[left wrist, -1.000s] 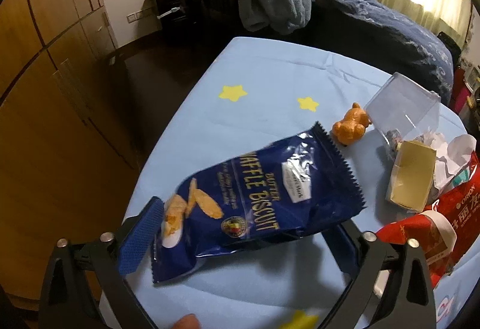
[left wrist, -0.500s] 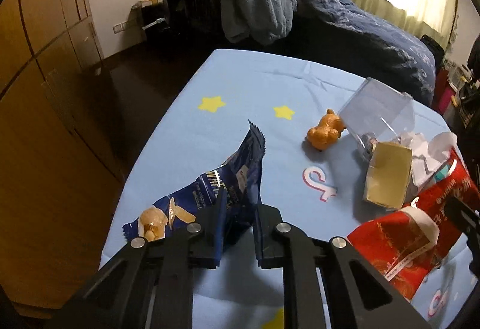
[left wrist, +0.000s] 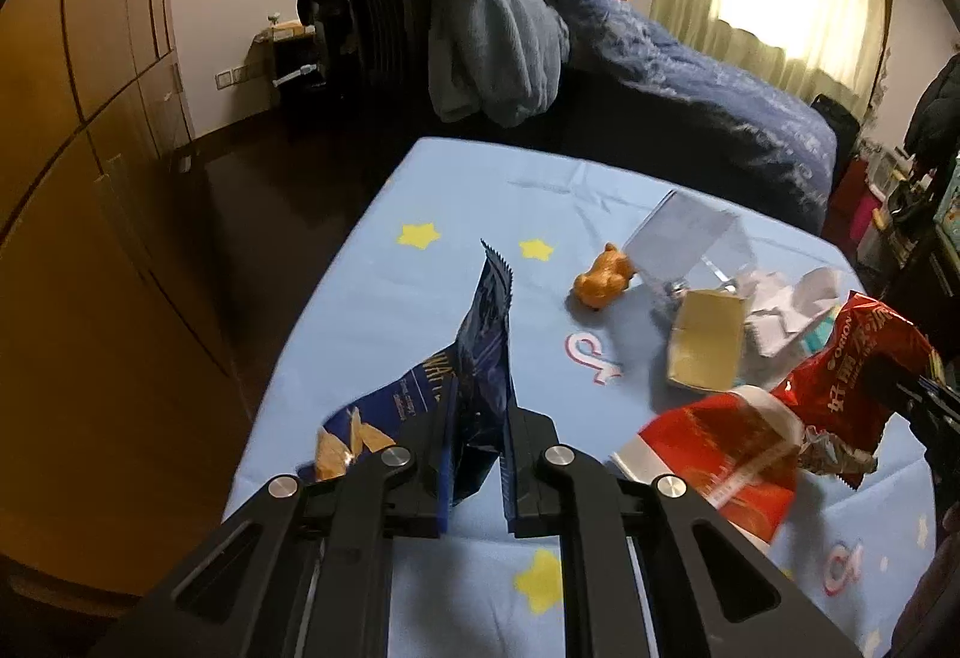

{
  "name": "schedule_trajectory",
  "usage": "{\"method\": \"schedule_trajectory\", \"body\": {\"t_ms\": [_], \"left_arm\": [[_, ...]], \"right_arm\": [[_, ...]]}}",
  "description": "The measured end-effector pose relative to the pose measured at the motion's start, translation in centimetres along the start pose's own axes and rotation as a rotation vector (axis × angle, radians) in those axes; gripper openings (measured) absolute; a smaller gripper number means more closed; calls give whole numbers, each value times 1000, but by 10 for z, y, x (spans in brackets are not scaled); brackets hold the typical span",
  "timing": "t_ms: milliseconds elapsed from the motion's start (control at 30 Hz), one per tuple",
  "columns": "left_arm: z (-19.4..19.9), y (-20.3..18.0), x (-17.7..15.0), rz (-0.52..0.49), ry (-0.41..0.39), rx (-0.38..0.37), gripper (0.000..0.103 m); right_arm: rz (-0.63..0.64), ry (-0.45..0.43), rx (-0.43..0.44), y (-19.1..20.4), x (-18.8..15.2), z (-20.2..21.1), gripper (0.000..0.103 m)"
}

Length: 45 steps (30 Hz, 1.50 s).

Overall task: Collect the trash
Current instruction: 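Carry both wrappers over the white wastebasket with both tools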

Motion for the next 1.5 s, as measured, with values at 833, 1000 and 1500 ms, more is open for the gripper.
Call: {"method": "schedule_trajectory", "body": {"t_ms": [833,1000,1500], "left_arm": [[80,-190,0,-348,-77,-346,12],[77,-248,0,-420,-64,-419,12],[67,-433,-13,-648,11,-621,13]], "right_arm": [[-168,-166,-134,-106,-61,141,10],[-237,-174,-181,-152,-73,160,10],[-372,-235,-519,-300,-101,202,10]]}}
Point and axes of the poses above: each gripper's, at about its wrist camera, not at the fingertips, and z roughly against the way its jaws point, y to its left, x to its top, the point moved 3 cm from there along -z, roughly the way its jaws point, and after that the axes turned 6 degrees about -z, right-handed, at the moved point
